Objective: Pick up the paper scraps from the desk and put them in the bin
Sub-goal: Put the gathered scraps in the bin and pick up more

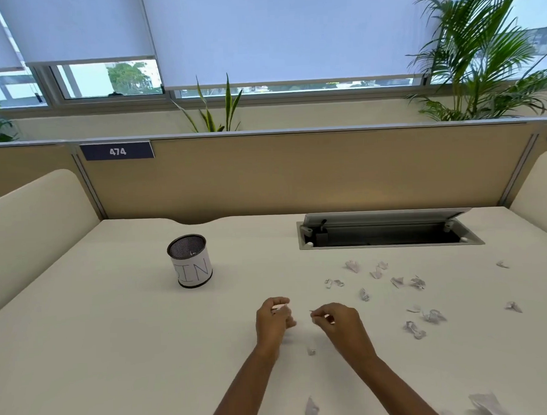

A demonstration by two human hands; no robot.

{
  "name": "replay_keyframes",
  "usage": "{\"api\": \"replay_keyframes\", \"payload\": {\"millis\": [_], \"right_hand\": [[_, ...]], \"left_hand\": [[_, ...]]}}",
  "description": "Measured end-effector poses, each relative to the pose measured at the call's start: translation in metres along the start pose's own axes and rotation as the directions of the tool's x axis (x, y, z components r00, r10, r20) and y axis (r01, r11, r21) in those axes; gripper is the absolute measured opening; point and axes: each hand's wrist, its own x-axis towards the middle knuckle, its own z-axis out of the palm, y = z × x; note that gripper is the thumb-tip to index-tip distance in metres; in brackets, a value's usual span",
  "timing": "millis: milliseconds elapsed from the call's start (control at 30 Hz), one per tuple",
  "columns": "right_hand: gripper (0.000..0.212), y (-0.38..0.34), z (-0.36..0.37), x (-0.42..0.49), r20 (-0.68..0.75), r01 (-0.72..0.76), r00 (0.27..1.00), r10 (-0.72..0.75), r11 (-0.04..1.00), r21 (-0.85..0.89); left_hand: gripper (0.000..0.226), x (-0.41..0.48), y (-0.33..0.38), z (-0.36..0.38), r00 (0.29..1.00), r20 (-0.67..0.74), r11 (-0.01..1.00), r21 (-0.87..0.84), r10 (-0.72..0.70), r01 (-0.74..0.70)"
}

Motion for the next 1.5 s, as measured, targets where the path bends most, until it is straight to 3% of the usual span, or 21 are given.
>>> {"api": "replay_keyframes", "payload": {"millis": [133, 233, 367, 433, 567, 633, 700, 800, 900, 1033, 1167, 1233, 1333, 1400, 1500], "right_hand": [[0.018, -0.04, 0.019, 0.007, 0.098, 0.208, 0.975, -0.199, 0.975, -0.084], [0.023, -0.055, 0.036, 0.011, 0.197, 0.335, 0.935, -0.296, 0.917, -0.215], [0.025, -0.07, 0.055, 0.017, 0.277, 0.343, 0.918, -0.284, 0.918, -0.199], [0.019, -0.076, 0.057, 0.018, 0.232, 0.38, 0.909, -0.345, 0.916, -0.128], [0.009, -0.084, 0.055, 0.023, 0.081, 0.35, 0.933, -0.35, 0.937, 0.014], [0.011, -0.081, 0.058, 0.027, 0.038, 0.321, 0.947, -0.32, 0.947, -0.001], [0.019, -0.07, 0.067, 0.03, 0.103, 0.257, 0.963, -0.247, 0.961, -0.099], [0.042, -0.045, 0.084, 0.033, 0.27, 0.147, 0.961, -0.062, 0.94, -0.307], [0.054, -0.03, 0.098, 0.032, 0.355, 0.108, 0.934, 0.048, 0.907, -0.407], [0.053, -0.018, 0.109, 0.029, 0.308, 0.134, 0.951, 0.021, 0.871, -0.473], [0.053, -0.014, 0.111, 0.027, 0.289, 0.145, 0.957, -0.001, 0.867, -0.477], [0.053, -0.013, 0.109, 0.029, 0.304, 0.151, 0.953, 0.003, 0.864, -0.48], [0.054, -0.015, 0.104, 0.033, 0.362, 0.158, 0.932, 0.029, 0.865, -0.476], [0.051, -0.016, 0.097, 0.034, 0.373, 0.14, 0.927, 0.039, 0.886, -0.441], [0.041, -0.013, 0.081, 0.031, 0.316, 0.117, 0.949, 0.012, 0.916, -0.384]], "left_hand": [[0.028, -0.001, 0.02, -0.009, 0.941, 0.178, 0.849, -0.408, -0.287, 0.336], [0.049, 0.003, 0.023, -0.021, 0.892, 0.225, 0.724, -0.523, -0.392, 0.45], [0.053, 0.009, 0.028, -0.039, 0.87, 0.235, 0.714, -0.499, -0.434, 0.491], [0.054, 0.017, 0.03, -0.051, 0.859, 0.256, 0.669, -0.542, -0.444, 0.508], [0.032, 0.035, 0.046, -0.076, 0.867, 0.242, 0.589, -0.652, -0.436, 0.478], [0.033, 0.047, 0.06, -0.089, 0.888, 0.209, 0.539, -0.73, -0.41, 0.42], [0.036, 0.059, 0.08, -0.103, 0.913, 0.178, 0.508, -0.784, -0.368, 0.358], [0.04, 0.082, 0.11, -0.124, 0.944, 0.097, 0.541, -0.799, -0.316, 0.263], [0.04, 0.099, 0.135, -0.142, 0.958, 0.023, 0.592, -0.782, -0.285, 0.195], [0.027, 0.118, 0.148, -0.156, 0.945, -0.107, 0.682, -0.718, -0.31, 0.143], [0.024, 0.122, 0.156, -0.158, 0.935, -0.091, 0.689, -0.701, -0.343, 0.185], [0.052, 0.12, 0.155, -0.158, 0.929, -0.074, 0.697, -0.683, -0.363, 0.218], [0.063, 0.115, 0.152, -0.155, 0.938, -0.09, 0.737, -0.645, -0.336, 0.202], [0.056, 0.11, 0.144, -0.149, 0.951, -0.113, 0.782, -0.601, -0.287, 0.164], [0.018, 0.095, 0.123, -0.131, 0.961, -0.246, 0.903, -0.43, -0.126, 0.009]]}}
